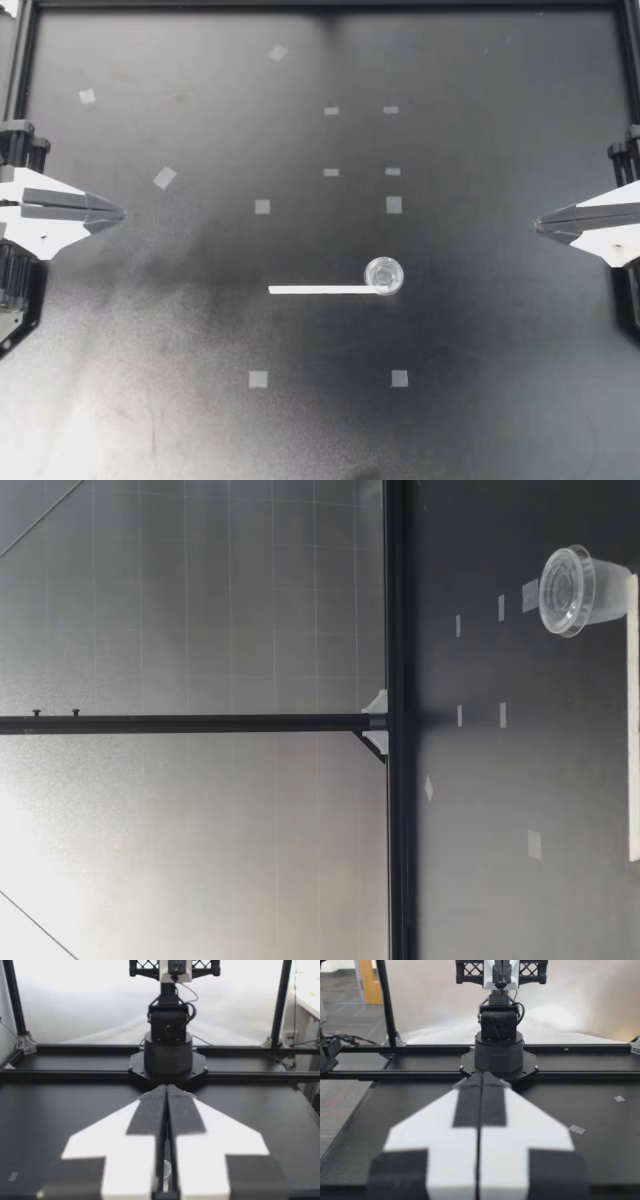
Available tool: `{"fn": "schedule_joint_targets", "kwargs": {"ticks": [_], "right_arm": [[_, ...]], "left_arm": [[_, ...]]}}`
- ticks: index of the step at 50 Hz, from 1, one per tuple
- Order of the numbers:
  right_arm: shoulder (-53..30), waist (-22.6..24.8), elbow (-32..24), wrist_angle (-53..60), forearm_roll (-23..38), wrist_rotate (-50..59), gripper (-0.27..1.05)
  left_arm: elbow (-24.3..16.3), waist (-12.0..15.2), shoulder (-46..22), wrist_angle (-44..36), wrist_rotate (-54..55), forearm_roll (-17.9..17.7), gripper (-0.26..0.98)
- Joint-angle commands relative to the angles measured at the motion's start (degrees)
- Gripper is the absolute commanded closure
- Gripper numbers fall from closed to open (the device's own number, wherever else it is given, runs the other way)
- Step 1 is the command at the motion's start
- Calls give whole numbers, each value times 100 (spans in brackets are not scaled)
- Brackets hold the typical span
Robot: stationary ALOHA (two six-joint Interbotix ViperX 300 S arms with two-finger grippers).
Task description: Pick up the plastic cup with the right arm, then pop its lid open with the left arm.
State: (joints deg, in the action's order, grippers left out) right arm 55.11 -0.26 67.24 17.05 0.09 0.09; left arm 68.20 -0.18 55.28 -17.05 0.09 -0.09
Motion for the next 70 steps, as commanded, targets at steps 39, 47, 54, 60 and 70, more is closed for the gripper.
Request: {"fn": "schedule_joint_targets", "kwargs": {"ticks": [39, 47, 54, 60, 70], "right_arm": [[-1705, -141, 545, 510, -79, 1178, 64], [-2549, -141, 563, 976, -79, 1784, 35], [-3410, -141, 536, 1617, -88, 1969, 13], [-4315, -141, 360, 1907, -141, 1995, 11], [-5660, -141, -88, 2021, -176, 2013, 10]], "left_arm": [[-1608, 642, -3577, 246, -896, -290, 76], [-2004, 563, -4588, -9, -1020, -290, 76], [-2373, 343, -5335, -211, -1028, -97, 76], [-2575, 220, -5766, -325, -1028, -9, 76], [-2689, 167, -6161, -510, -1028, 0, 76]]}}
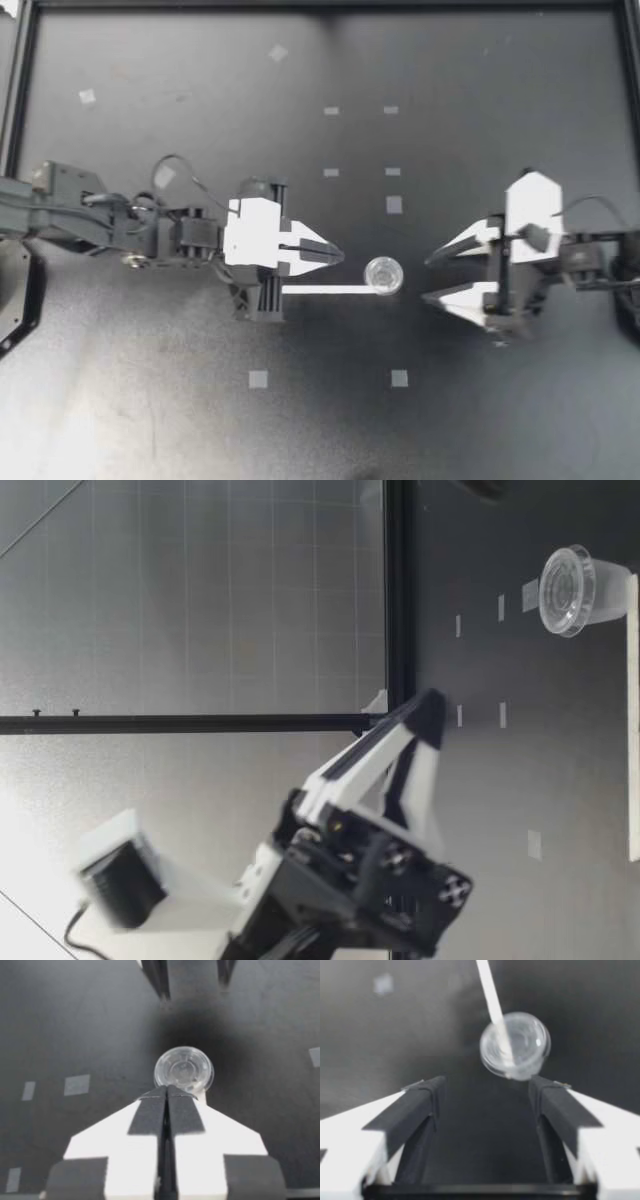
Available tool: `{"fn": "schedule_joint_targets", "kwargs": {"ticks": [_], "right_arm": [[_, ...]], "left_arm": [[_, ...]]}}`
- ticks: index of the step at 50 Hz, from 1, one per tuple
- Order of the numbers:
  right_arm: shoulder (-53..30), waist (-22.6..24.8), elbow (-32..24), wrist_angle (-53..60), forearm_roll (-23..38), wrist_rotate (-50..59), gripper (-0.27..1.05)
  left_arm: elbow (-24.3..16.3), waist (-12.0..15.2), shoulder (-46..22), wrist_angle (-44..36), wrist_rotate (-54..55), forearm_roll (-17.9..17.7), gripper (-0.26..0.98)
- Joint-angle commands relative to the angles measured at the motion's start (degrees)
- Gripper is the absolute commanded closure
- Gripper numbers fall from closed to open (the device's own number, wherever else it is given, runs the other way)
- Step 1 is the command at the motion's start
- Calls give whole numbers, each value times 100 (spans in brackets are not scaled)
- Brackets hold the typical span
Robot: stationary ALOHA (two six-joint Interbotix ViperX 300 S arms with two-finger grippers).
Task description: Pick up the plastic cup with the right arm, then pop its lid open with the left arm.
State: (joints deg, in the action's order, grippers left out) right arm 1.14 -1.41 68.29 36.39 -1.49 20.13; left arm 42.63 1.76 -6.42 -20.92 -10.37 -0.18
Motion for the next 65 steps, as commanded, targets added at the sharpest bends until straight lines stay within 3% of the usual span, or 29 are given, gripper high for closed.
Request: {"fn": "schedule_joint_targets", "kwargs": {"ticks": [1, 14, 32, 65], "right_arm": [[-352, -26, -220, 97, -26, 9, 10], [-1037, -26, -501, 325, -185, -44, 10], [-1160, -26, -624, 369, -237, -229, 10], [-1538, -35, -923, 492, -510, -765, 10]], "left_arm": [[-132, -18, -18, -141, 18, 9, 76], [-264, -18, -343, -510, 9, 18, 76], [-642, -26, -791, -519, 9, 193, 76], [-773, -26, -1160, -527, 18, 193, 76]]}}
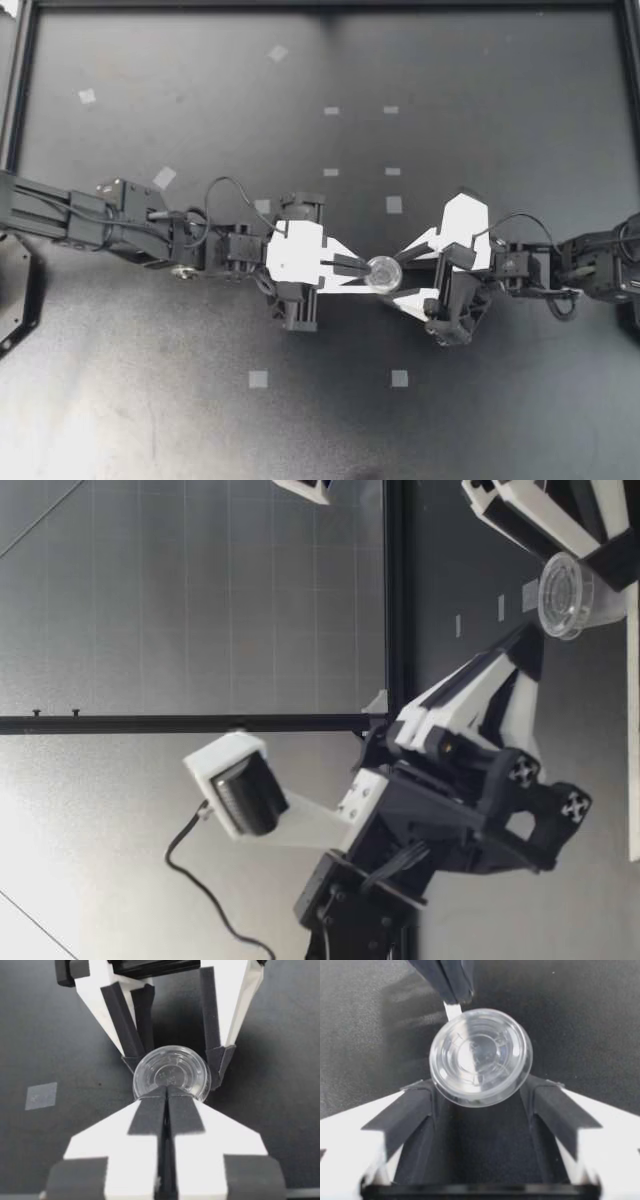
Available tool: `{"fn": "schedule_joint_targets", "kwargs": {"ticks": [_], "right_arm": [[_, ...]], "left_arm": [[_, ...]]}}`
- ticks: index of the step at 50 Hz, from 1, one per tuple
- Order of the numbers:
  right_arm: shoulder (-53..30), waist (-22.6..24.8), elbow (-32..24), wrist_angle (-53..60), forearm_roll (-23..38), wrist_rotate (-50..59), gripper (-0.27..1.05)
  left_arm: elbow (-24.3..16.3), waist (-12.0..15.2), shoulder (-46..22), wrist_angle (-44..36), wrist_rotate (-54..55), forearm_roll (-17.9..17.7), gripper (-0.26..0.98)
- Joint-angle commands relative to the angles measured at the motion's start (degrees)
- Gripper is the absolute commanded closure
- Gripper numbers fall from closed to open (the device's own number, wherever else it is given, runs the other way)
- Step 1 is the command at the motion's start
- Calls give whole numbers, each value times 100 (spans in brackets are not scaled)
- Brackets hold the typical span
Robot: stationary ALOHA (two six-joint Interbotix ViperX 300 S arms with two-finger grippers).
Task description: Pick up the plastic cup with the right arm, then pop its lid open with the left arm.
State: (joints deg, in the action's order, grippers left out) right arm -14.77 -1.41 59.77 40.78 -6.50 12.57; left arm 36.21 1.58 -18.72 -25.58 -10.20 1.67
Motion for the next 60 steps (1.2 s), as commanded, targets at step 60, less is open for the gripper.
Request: {"fn": "schedule_joint_targets", "kwargs": {"ticks": [60], "right_arm": [[79, -26, -185, -308, 439, 9, 18]], "left_arm": [[-141, -9, -88, -18, 70, 9, 76]]}}
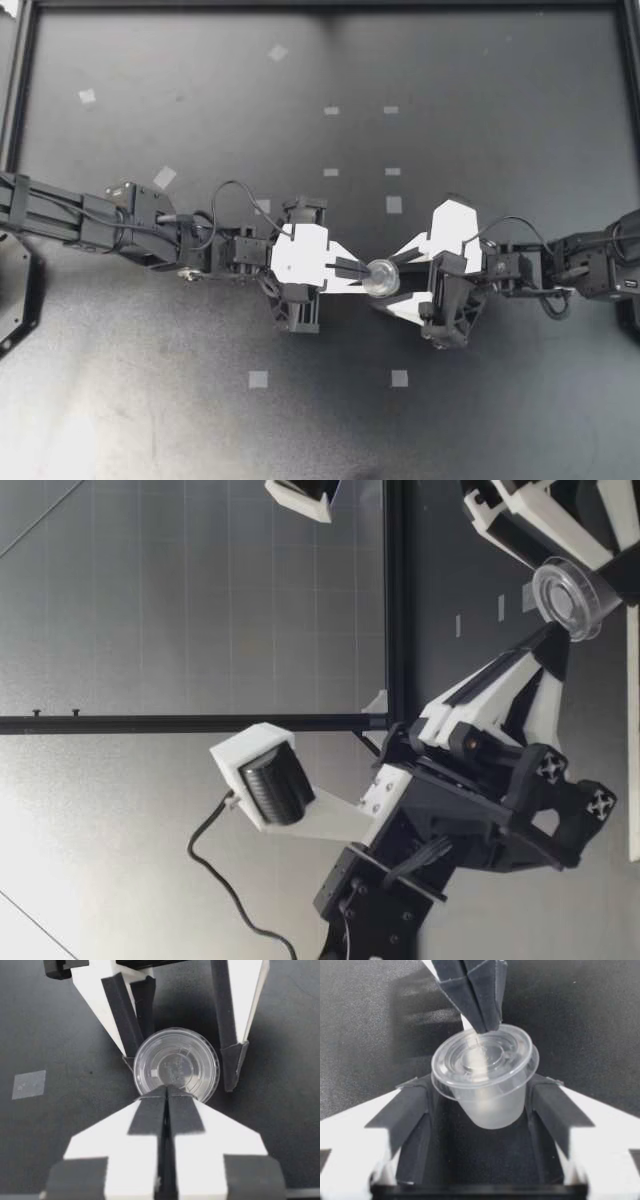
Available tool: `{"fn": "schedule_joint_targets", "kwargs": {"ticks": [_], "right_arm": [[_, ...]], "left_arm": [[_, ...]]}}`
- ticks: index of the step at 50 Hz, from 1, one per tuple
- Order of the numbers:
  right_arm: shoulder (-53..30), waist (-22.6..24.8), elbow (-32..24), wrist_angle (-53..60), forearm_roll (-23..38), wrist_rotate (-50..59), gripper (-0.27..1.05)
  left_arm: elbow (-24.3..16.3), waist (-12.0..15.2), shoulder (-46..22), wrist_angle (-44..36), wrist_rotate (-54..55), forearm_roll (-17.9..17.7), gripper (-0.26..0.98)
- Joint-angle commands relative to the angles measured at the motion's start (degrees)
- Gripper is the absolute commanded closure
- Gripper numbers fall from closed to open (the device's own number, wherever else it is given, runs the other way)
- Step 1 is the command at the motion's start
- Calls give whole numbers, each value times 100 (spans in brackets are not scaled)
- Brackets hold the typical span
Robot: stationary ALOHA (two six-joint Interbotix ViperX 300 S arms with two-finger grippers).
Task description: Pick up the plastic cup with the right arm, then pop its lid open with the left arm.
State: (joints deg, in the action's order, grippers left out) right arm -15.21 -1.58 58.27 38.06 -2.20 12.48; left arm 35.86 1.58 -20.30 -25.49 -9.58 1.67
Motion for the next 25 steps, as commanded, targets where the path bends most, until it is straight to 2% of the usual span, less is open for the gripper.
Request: {"fn": "schedule_joint_targets", "kwargs": {"ticks": [1, 25], "right_arm": [[123, -9, -35, -53, 9, 18, 18], [193, -9, -35, -334, 9, 18, 21]], "left_arm": [[-105, 0, 53, -18, 18, 0, 76], [-88, 0, 35, -26, 26, 0, 76]]}}
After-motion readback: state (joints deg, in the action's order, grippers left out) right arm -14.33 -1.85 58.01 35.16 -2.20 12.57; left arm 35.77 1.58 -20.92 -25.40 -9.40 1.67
